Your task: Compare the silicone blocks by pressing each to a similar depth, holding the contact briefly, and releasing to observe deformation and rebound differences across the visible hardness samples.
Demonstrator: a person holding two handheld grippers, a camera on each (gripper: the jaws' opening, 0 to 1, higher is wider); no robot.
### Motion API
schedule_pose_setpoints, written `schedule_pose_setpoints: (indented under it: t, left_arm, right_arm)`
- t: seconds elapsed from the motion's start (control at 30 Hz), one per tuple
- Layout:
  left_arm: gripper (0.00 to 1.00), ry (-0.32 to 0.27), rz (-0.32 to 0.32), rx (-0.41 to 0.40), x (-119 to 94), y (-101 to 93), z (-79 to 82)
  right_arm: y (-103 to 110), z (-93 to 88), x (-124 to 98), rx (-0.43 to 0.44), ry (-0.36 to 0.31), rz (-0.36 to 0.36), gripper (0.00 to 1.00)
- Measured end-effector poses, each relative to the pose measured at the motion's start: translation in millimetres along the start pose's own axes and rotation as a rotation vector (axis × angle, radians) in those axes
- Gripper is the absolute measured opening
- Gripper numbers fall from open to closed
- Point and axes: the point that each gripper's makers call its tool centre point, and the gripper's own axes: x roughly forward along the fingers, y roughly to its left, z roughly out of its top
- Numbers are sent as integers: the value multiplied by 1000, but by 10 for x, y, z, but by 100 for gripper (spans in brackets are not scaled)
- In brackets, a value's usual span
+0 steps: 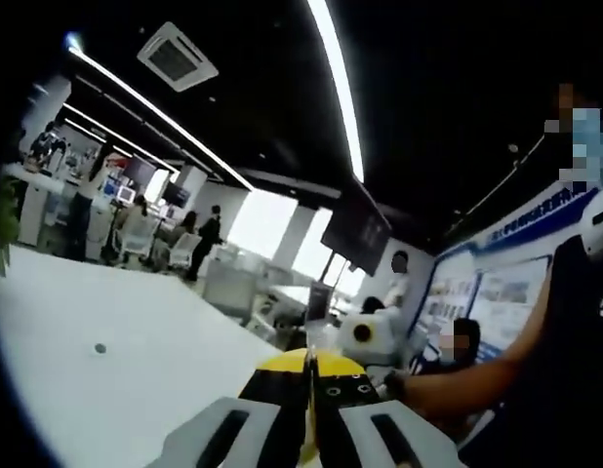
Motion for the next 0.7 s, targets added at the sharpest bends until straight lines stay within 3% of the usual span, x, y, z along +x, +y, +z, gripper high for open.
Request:
schedule_pose_setpoints:
  t: [0.33, 0.43, 0.7]
  left_arm:
    - [0, 22, -18, -9, -17, -22, -51]
    - [0, 22, -15, -57, -13, -18, -43]
    - [0, 26, -23, 21, -7, -43, -54]
  right_arm:
    - [6, -49, -8, 16, 11, -8, 0]
    - [20, -40, -18, 38, 12, -5, 1]
    - [-13, -42, -26, -5, 3, -12, 1]
